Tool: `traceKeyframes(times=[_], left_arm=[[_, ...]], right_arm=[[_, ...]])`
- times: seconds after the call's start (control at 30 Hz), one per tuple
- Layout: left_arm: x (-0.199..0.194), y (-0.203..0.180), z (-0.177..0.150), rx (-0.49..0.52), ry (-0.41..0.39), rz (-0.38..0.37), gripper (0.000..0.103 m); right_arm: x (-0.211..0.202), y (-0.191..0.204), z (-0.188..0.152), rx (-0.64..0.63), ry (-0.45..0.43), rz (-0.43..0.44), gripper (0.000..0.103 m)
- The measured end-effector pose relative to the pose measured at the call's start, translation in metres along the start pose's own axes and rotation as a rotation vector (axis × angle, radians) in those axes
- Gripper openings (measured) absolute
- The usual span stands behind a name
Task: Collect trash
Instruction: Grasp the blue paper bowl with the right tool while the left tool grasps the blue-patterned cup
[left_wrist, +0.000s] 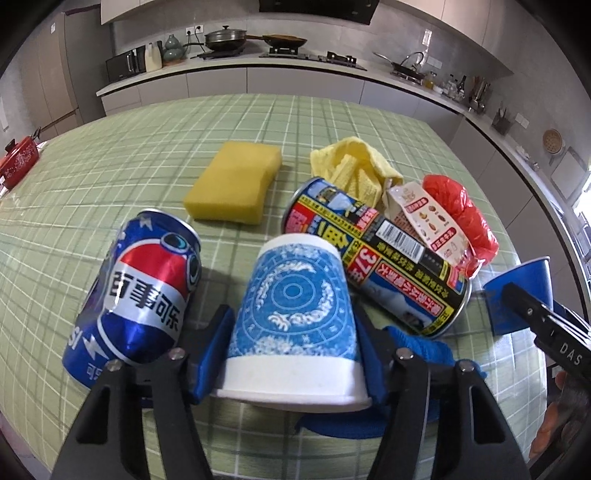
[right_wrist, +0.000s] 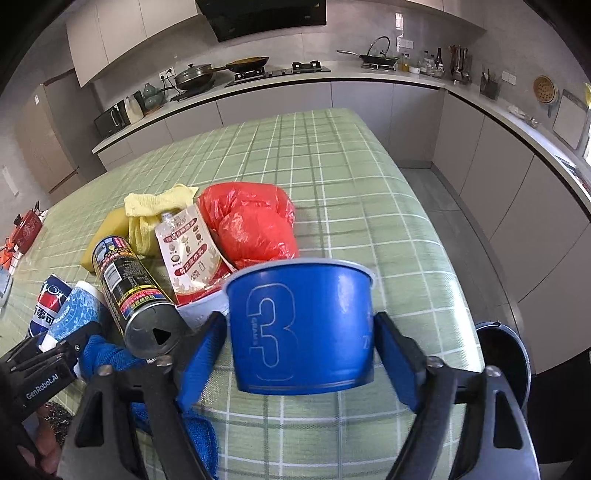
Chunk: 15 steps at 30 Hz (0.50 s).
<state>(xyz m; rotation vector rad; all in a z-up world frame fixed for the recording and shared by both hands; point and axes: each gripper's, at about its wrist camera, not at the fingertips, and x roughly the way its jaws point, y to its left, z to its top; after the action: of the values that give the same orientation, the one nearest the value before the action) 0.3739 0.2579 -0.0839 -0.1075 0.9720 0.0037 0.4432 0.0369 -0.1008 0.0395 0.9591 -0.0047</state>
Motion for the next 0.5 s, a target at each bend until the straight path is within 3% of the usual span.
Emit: traceKeyframes(times=[0.27, 0.5], left_arm=[[-0.012, -0.004, 0.002, -0.001, -0.055, 0.003, 0.056], [-0.043, -0.009, 0.008, -0.010, -0.154, 0.001, 0.056]], right_arm=[[-0.007, 0.000, -0.001, -0.002, -0.026, 0.010, 0.078], [-0.032, -0.005, 0.000, 0.001, -0.077, 0.016, 0.078]])
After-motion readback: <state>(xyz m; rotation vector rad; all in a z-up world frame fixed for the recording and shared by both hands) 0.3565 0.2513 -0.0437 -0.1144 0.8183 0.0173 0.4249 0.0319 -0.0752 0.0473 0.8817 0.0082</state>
